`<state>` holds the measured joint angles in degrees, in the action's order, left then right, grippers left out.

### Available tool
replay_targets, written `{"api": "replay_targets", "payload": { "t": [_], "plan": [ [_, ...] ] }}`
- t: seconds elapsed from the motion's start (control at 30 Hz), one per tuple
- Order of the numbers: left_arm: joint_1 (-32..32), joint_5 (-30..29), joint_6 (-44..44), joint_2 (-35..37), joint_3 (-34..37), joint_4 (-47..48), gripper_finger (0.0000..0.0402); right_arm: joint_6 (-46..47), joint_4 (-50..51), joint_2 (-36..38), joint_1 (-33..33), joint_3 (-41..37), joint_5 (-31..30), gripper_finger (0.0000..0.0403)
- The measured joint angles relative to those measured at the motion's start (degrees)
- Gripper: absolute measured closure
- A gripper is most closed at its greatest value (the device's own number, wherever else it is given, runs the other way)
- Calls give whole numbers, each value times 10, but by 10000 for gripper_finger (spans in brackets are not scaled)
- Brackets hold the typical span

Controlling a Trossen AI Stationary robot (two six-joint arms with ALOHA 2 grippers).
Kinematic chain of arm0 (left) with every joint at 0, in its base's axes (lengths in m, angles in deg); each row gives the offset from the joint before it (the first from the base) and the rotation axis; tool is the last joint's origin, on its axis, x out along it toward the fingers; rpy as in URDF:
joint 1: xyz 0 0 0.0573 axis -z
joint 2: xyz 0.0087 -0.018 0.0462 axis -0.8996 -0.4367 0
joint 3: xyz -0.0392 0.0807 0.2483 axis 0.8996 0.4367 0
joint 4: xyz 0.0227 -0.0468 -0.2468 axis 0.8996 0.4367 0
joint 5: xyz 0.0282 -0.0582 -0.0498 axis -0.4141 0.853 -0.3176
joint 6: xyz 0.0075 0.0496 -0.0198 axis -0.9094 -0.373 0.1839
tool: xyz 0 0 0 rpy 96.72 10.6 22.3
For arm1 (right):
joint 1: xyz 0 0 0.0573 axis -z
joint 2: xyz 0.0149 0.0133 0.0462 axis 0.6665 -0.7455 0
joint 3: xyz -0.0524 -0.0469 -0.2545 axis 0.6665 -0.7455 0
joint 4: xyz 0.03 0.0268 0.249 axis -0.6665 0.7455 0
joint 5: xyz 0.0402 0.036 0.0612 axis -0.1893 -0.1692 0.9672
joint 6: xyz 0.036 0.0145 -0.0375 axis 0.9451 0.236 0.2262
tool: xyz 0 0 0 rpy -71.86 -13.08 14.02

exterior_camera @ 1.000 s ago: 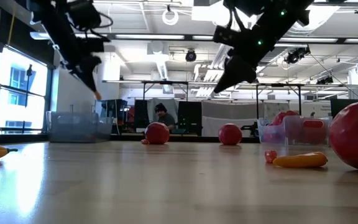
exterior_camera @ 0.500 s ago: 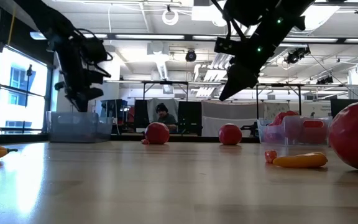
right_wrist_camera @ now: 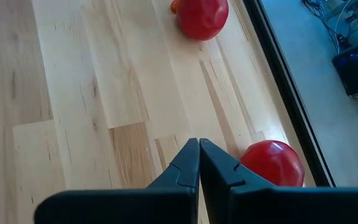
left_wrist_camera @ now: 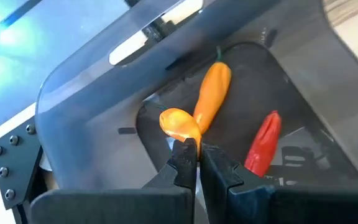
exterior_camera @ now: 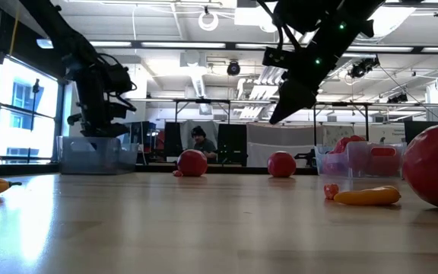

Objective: Sort produce into baskets
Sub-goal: Put the yellow chili pepper into the top black bin, then adjust the transparent bin

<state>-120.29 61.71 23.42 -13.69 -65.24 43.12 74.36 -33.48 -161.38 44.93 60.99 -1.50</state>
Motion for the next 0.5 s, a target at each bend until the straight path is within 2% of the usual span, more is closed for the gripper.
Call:
{"api": "replay_targets", "payload": {
  "t": [0.17,0.5],
  "plan": [
    [0,-2,-11,6,0,0,383,0,11,0,0,0,0,403],
    [2,4,-27,12,0,-7,306,16,45,16,-5,0,5,403]
  ]
}}
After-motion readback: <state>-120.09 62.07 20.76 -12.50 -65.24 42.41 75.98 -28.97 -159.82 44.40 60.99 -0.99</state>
